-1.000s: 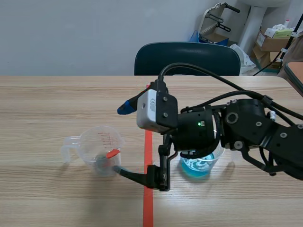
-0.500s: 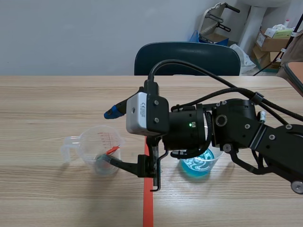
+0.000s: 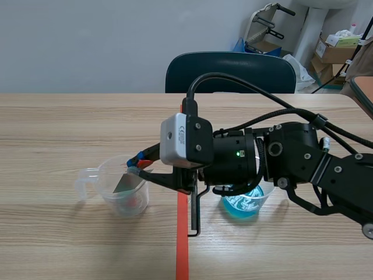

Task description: Do the redox reaction experiment

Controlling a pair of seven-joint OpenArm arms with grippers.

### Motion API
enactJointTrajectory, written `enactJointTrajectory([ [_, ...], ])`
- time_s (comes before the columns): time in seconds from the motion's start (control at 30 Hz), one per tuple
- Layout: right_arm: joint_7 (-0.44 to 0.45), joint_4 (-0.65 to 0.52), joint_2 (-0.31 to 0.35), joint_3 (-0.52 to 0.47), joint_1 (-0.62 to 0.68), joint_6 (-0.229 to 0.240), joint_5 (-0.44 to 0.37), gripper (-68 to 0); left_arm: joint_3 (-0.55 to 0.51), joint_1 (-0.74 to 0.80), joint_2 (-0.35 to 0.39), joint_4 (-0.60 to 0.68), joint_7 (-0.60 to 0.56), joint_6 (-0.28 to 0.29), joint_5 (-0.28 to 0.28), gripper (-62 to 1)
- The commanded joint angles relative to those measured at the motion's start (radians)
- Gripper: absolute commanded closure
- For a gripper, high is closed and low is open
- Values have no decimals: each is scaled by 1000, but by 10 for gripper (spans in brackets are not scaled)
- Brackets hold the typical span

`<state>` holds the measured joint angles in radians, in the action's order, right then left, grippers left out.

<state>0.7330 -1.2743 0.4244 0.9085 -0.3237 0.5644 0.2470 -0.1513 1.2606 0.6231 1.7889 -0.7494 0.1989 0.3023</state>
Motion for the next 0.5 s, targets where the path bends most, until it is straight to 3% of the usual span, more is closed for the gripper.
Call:
enactJointTrajectory([
  [0.0,15,-16,5,-11,-23,-3,-10,-6,-1,5,-8,11,-13,-15,19,-623],
  [0.23,49,-16,5,-11,-26,-3,-17,-6,-1,5,-8,11,-10,-106,39,-623],
  [0.47,12,-22,4,-11,-32,4,-96,-6,-1,5,-8,11,-10,-108,39,-623],
])
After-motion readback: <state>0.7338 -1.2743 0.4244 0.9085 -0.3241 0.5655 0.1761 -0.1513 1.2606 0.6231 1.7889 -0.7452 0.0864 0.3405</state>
